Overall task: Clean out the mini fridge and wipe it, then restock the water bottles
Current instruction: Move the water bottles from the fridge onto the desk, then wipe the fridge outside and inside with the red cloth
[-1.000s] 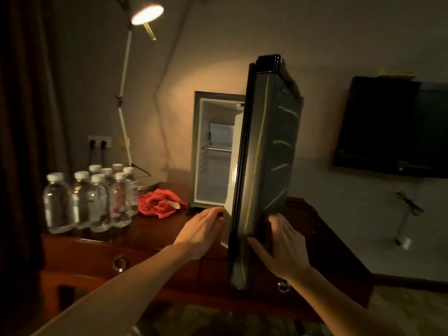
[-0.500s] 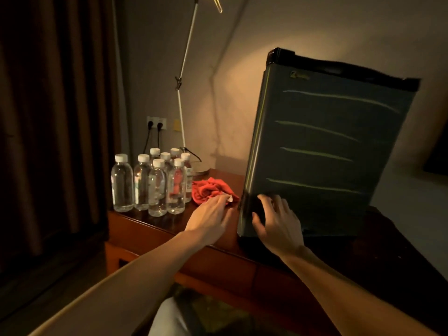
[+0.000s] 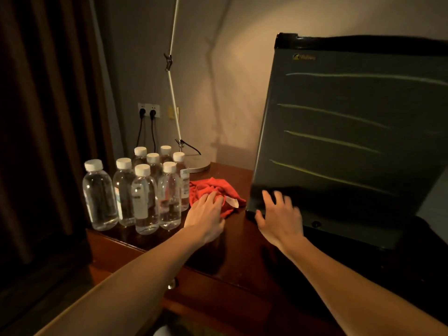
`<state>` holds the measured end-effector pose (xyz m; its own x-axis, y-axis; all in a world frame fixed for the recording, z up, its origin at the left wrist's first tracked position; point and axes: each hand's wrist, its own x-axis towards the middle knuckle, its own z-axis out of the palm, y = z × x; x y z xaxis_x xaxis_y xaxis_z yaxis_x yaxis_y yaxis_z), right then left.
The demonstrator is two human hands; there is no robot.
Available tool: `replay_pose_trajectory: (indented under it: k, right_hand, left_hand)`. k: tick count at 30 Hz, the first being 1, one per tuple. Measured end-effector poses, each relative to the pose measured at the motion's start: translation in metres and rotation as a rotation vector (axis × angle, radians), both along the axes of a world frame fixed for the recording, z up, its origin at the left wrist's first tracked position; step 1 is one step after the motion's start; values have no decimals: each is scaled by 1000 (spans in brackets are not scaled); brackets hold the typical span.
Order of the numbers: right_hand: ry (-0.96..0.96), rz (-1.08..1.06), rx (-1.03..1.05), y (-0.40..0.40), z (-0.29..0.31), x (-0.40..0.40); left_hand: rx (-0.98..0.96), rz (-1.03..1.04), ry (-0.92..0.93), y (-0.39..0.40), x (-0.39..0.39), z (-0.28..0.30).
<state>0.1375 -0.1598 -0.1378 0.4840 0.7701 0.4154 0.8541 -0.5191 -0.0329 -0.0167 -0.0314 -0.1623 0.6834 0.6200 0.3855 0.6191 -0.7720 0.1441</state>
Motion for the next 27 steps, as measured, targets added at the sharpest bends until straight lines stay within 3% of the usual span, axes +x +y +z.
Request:
replay_pose_trajectory:
  k: [7, 13, 19, 27]
  right_hand:
    - [-7, 51, 13, 30, -17, 3]
    - [130, 311, 42, 59, -29, 5]
    - [294, 494, 64, 90, -39, 9]
    - [319, 445, 35, 94, -28, 0]
  left_hand:
    - [-92, 85, 91, 40, 23, -11]
    - [-149, 199, 78, 61, 45, -18]
    - [-175, 144, -220, 66, 50, -21]
    - [-165, -79, -561, 37, 35, -6]
